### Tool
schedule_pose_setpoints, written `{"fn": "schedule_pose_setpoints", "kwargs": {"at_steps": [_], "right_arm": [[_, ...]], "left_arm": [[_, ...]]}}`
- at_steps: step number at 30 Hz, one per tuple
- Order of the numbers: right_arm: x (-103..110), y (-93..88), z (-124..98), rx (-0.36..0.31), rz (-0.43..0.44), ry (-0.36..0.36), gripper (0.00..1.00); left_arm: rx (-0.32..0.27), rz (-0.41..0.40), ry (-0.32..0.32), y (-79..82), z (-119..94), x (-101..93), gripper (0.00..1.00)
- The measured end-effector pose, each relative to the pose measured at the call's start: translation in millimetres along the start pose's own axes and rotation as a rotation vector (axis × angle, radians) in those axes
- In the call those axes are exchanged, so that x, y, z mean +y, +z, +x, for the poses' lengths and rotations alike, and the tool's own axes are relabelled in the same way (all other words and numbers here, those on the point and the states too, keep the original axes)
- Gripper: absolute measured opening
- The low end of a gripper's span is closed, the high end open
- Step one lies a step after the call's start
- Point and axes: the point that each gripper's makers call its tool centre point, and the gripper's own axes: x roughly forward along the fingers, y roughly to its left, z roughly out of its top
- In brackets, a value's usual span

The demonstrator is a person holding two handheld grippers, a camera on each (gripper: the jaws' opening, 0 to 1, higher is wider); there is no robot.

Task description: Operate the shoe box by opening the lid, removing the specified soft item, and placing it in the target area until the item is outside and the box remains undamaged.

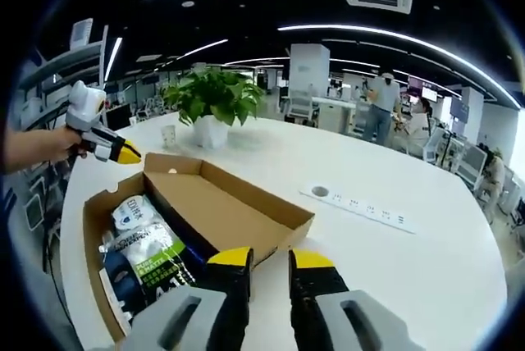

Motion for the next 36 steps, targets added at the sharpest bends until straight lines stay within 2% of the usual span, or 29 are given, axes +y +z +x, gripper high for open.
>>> {"fn": "schedule_pose_setpoints", "kwargs": {"at_steps": [7,14,18,21,27,36], "right_arm": [[11,-2.1,-12,0.001,-0.023,0.033,0.22],[20,-8.9,-24,0.021,-0.035,0.062,0.36],[27,-13.4,-34,0.023,-0.050,0.082,0.39],[30,-16.7,-40,0.027,-0.045,0.087,0.44],[38,-23.9,-51,0.026,-0.053,0.107,0.53],[49,-35.3,-68,0.030,-0.060,0.129,0.60]], "left_arm": [[0.010,-0.009,-0.029,-6.3,-12,-11.7,0.16],[0.031,0.012,-0.074,-16.1,-26,-36.7,0.21],[0.029,0.011,-0.098,-18.0,-33,-49.7,0.23],[0.037,-0.007,-0.132,-20.6,-35,-63.6,0.25],[0.061,0.015,-0.182,-29.9,-38,-90.8,0.28],[0.087,0.005,-0.239,-38.0,-41,-113.5,0.33]]}}
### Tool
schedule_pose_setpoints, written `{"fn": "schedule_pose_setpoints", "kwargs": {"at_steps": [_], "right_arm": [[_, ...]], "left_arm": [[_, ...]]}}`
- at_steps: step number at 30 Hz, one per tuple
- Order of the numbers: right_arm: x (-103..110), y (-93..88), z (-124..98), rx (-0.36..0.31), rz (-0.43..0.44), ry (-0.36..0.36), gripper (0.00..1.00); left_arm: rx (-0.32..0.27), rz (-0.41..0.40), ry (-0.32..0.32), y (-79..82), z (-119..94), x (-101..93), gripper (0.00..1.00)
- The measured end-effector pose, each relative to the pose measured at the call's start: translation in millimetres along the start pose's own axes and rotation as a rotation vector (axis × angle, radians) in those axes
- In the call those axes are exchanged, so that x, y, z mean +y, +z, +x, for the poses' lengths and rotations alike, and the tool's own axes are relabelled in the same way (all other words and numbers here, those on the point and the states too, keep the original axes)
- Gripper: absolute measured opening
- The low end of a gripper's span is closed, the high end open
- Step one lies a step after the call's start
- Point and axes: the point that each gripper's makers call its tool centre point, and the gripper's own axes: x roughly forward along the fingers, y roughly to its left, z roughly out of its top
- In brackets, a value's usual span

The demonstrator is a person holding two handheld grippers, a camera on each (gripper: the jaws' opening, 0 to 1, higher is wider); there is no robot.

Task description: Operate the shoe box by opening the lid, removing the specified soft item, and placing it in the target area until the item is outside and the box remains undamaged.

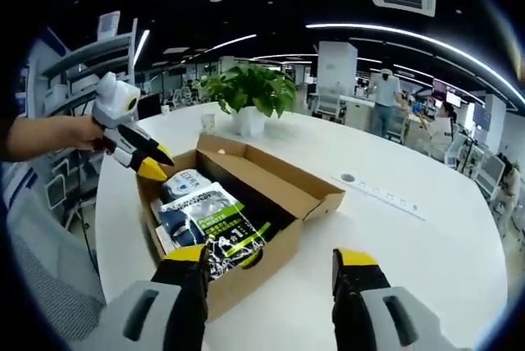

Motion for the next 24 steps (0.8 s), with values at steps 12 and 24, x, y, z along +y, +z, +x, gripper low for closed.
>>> {"fn": "schedule_pose_setpoints", "kwargs": {"at_steps": [12,24], "right_arm": [[20,-12.9,-19,-0.013,-0.009,0.022,0.64],[33,-27.2,-40,-0.031,0.035,-0.002,0.64]], "left_arm": [[0.050,-0.142,-0.081,-10.3,10,-26.4,0.39],[0.116,-0.309,-0.145,-15.8,19,-36.3,0.36]]}}
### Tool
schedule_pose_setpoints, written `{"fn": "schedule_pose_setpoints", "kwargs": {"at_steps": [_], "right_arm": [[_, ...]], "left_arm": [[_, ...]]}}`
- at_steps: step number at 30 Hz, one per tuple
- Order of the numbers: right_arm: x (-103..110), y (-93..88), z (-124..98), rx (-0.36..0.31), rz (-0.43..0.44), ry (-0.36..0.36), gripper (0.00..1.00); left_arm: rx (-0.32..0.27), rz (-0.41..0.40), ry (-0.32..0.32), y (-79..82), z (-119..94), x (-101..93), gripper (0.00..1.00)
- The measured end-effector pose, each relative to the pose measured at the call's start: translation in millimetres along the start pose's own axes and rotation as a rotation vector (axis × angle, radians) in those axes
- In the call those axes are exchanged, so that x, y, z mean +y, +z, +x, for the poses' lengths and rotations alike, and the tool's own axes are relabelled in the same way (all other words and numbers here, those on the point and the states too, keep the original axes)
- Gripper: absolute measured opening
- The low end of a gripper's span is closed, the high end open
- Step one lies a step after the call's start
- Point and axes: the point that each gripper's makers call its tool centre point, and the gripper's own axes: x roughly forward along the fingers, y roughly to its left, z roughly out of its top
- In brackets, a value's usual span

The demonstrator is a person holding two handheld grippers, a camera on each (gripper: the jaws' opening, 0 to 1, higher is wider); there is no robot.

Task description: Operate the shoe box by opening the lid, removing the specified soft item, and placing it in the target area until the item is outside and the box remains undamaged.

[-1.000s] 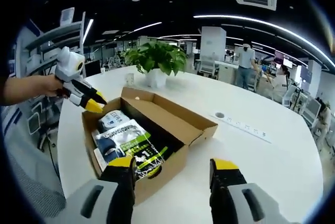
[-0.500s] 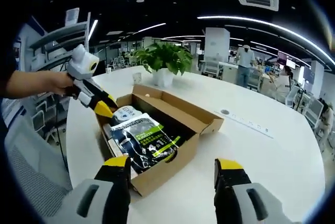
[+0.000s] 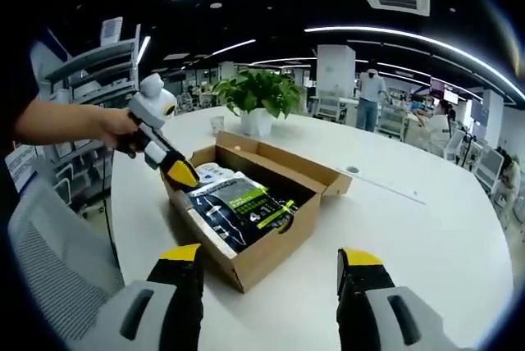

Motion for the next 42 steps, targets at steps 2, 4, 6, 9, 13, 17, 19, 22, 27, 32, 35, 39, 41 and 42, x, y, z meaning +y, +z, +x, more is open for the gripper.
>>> {"fn": "schedule_pose_setpoints", "kwargs": {"at_steps": [2,4,6,9,13,17,19,22,27,32,35,39,41,42], "right_arm": [[1,-3.1,-4,-0.002,0.012,-0.010,0.64],[2,-6.6,-7,-0.005,0.025,-0.021,0.63],[3,-9.7,-10,-0.007,0.035,-0.027,0.63],[5,-12.6,-14,-0.008,0.038,-0.036,0.63],[8,-13.8,-17,-0.016,0.048,-0.046,0.61],[11,-13.3,-21,-0.022,0.052,-0.051,0.58],[12,-13.3,-21,-0.023,0.052,-0.053,0.57],[13,-14.2,-22,-0.021,0.050,-0.054,0.55],[14,-13.5,-20,-0.020,0.038,-0.045,0.53],[17,-9.2,-17,-0.029,0.030,-0.032,0.50],[19,-6.1,-16,-0.033,0.026,-0.025,0.49],[21,-3.3,-13,-0.033,0.016,-0.014,0.48],[22,-1.6,-12,-0.034,0.010,-0.010,0.47],[22,-0.3,-11,-0.036,0.006,-0.007,0.47]], "left_arm": [[0.007,0.001,0.002,-0.8,0,-1.1,0.36],[0.018,0.015,0.003,-2.9,1,-3.0,0.35],[0.035,0.016,-0.001,-6.0,2,-4.4,0.34],[0.057,0.029,-0.015,-9.9,5,-11.1,0.31],[0.070,0.034,-0.026,-10.6,13,-16.1,0.27],[0.084,0.036,-0.038,-13.1,18,-19.6,0.20],[0.091,0.054,-0.019,-14.9,19,-15.3,0.17],[0.085,0.021,-0.021,-14.2,18,-12.1,0.14],[0.049,0.009,-0.008,-8.7,13,-8.2,0.02],[0.054,-0.011,-0.011,-10.0,12,-8.8,0.02],[0.045,-0.022,-0.011,-9.0,9,-9.8,0.01],[0.035,-0.023,-0.015,-6.2,6,-12.6,0.01],[0.026,-0.029,-0.017,-3.2,4,-14.0,0.00],[0.022,-0.033,-0.019,-2.0,3,-14.7,0.00]]}}
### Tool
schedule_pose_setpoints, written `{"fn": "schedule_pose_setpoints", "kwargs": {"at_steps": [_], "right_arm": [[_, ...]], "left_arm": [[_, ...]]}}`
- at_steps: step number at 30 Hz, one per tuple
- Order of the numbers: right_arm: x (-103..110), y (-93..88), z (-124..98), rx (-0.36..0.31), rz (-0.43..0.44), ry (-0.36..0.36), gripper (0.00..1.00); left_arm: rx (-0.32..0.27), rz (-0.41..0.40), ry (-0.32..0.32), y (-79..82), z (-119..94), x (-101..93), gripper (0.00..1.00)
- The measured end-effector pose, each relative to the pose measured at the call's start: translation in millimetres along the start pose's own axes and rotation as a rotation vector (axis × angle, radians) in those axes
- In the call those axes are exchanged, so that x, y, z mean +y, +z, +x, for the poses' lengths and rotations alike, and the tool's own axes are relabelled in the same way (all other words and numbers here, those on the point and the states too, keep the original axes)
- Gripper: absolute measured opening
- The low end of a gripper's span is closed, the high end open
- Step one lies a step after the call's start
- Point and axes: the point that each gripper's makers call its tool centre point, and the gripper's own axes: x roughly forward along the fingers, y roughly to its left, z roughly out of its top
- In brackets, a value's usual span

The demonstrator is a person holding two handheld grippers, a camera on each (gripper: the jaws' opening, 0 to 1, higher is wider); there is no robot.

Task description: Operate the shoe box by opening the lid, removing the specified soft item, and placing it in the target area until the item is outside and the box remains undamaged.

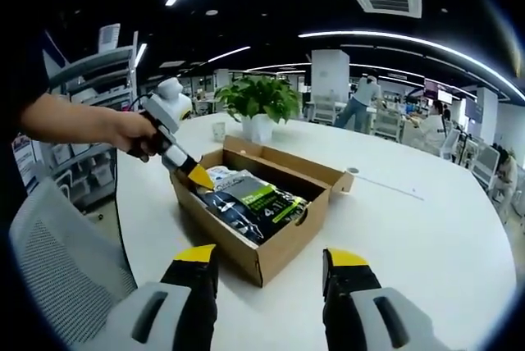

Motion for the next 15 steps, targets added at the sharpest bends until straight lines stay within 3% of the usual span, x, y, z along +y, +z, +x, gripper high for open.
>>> {"fn": "schedule_pose_setpoints", "kwargs": {"at_steps": [15], "right_arm": [[6,16.1,17,-0.012,-0.052,0.029,0.45]], "left_arm": [[-0.041,-0.024,-0.024,19.5,-11,-10.5,0.00]]}}
